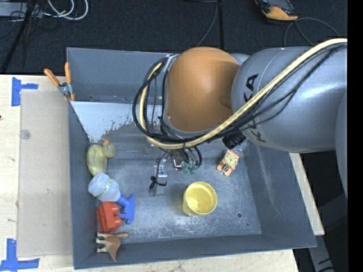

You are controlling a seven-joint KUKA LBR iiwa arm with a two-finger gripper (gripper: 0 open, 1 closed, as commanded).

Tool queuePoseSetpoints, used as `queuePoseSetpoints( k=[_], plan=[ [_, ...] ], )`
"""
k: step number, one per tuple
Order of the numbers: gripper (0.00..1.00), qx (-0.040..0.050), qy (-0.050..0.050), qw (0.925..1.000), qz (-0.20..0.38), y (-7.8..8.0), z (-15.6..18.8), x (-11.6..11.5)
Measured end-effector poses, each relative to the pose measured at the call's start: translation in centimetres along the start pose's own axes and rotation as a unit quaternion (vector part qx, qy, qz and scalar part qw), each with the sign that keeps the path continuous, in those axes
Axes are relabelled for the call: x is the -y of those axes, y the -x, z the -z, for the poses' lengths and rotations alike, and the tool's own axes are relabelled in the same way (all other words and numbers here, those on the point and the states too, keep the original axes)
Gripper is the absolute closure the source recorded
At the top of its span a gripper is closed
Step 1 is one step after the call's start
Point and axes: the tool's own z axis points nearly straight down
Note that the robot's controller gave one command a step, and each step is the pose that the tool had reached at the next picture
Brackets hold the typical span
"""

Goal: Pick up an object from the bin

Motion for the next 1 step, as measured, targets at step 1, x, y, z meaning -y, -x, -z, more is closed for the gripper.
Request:
queuePoseSetpoints(
  k=[1],
  plan=[
    [0.0,0.0035,0.001,1.0,-0.002,0.12,0.46,0.09]
  ],
)
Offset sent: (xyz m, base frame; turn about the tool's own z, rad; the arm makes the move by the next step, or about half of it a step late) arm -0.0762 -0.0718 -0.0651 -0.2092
